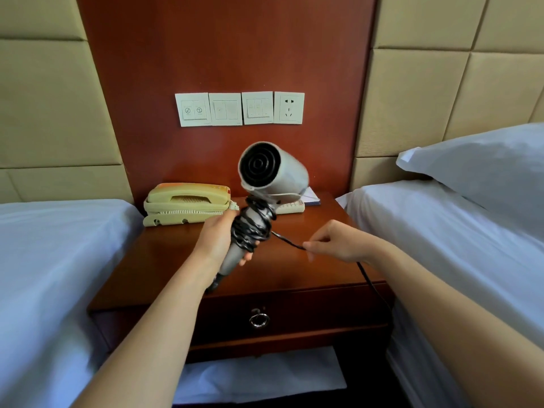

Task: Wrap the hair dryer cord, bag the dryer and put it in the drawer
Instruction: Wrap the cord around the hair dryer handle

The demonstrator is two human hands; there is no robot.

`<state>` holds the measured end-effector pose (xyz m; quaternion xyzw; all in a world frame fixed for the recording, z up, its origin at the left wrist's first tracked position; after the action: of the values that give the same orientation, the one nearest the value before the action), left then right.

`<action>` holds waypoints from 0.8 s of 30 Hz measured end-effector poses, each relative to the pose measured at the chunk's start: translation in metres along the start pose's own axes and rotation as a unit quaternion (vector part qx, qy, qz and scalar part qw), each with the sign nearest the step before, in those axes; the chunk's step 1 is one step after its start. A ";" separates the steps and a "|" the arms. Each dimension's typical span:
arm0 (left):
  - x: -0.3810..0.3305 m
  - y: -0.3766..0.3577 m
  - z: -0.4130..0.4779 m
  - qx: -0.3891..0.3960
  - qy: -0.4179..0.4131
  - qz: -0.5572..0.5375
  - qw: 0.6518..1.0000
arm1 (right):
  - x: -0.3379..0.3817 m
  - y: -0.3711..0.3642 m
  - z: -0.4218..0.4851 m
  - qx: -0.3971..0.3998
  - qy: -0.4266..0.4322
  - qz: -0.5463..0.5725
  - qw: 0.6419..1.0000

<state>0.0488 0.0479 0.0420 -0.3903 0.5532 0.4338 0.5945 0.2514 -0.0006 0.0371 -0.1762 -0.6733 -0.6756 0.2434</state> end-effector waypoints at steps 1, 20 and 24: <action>0.002 0.004 0.001 -0.027 0.012 -0.005 1.000 | 0.006 -0.001 -0.002 0.023 0.003 -0.013 1.000; 0.015 -0.008 0.004 -0.039 0.013 0.136 0.990 | 0.105 -0.023 -0.016 -0.076 0.106 -0.297 0.946; 0.018 -0.011 0.006 -0.052 0.031 0.150 0.987 | 0.100 -0.030 -0.009 -0.058 0.090 -0.240 0.965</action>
<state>0.0610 0.0516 0.0242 -0.3467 0.6006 0.5334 0.4843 0.1534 -0.0198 0.0685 0.0382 -0.6312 -0.7649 0.1226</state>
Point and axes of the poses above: each hand's wrist, its own z-axis towards the middle knuckle, its own y-axis out of the back of the hand, x = y × z, the point moved 4 cm from there along z, towards the middle knuckle, and after that the axes turned 2 degrees about z, right-handed, at the moved point
